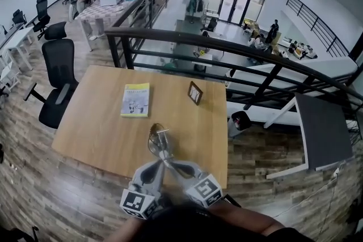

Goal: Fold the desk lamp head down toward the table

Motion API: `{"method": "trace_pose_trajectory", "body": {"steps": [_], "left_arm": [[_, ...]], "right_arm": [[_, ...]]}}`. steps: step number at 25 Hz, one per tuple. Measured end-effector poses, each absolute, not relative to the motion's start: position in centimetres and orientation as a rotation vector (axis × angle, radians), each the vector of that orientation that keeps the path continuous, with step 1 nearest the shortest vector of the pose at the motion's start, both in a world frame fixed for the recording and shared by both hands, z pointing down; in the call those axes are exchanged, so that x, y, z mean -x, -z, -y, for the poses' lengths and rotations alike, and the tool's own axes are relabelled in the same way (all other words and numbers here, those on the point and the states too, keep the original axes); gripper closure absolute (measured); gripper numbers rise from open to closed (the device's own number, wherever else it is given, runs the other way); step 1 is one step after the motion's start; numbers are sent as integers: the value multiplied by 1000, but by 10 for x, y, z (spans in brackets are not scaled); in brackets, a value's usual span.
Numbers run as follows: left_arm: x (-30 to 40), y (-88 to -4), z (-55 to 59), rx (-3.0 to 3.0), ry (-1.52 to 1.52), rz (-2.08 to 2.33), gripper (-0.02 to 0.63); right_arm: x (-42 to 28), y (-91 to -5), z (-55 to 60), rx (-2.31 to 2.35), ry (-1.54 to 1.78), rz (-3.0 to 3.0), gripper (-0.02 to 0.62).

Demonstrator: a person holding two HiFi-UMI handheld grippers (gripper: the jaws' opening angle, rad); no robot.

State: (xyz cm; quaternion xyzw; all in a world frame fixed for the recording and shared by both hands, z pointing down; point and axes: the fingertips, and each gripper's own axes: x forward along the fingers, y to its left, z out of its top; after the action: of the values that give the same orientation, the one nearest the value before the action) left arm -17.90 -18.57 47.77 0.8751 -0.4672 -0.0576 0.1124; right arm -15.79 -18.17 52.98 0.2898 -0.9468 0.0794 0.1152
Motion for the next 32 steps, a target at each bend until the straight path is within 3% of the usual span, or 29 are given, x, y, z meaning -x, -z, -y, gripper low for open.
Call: {"method": "trace_pose_trajectory", "body": {"steps": [11,32], "left_arm": [[154,-485,155,-2524,178,1424,604],[-18,-492,-34,-2387,142,1698,604]], "right_arm": [[130,-514,145,-815,-228,2869,592],[-41,-510,-32,-570,-207,2998,592]]}}
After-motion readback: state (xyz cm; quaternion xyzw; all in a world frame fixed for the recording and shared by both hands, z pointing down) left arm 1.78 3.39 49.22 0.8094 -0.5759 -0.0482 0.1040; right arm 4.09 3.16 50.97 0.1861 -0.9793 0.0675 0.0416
